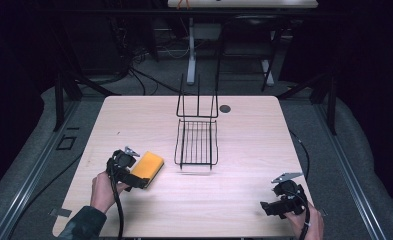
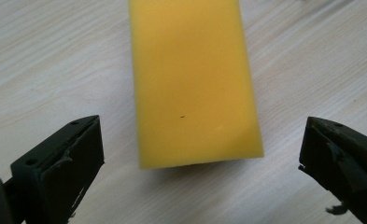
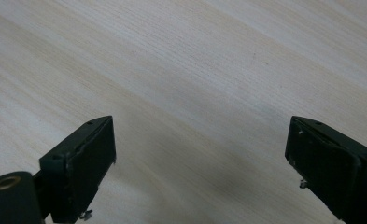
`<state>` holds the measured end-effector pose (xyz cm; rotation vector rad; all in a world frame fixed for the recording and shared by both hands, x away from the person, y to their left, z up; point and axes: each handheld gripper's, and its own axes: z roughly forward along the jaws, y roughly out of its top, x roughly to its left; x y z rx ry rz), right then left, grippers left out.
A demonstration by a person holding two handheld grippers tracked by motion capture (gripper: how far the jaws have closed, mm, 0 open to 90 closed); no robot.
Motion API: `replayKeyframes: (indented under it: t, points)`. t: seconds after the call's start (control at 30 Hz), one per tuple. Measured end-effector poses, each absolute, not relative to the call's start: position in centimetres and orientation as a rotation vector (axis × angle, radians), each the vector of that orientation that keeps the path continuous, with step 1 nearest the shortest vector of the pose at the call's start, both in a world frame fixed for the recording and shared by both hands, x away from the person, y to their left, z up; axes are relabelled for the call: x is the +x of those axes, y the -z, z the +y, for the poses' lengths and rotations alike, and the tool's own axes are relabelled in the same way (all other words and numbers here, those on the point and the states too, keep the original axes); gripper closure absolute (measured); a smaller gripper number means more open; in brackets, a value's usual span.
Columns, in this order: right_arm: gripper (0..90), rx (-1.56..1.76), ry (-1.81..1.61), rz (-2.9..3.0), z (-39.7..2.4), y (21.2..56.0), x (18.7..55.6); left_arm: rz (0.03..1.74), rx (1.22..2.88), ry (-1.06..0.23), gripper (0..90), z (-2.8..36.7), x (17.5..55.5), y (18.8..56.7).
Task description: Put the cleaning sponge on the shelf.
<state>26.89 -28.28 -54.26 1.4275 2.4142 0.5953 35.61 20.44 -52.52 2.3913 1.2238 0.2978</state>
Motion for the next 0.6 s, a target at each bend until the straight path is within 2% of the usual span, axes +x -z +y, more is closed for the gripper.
replayKeyframes:
  t: [0.6]
  points:
    - [8.3,1.418,-0.6,2.412,-28.1,54.2,26.8,1.277,2.437,-0.252,0.0,20.1,37.1,54.4]
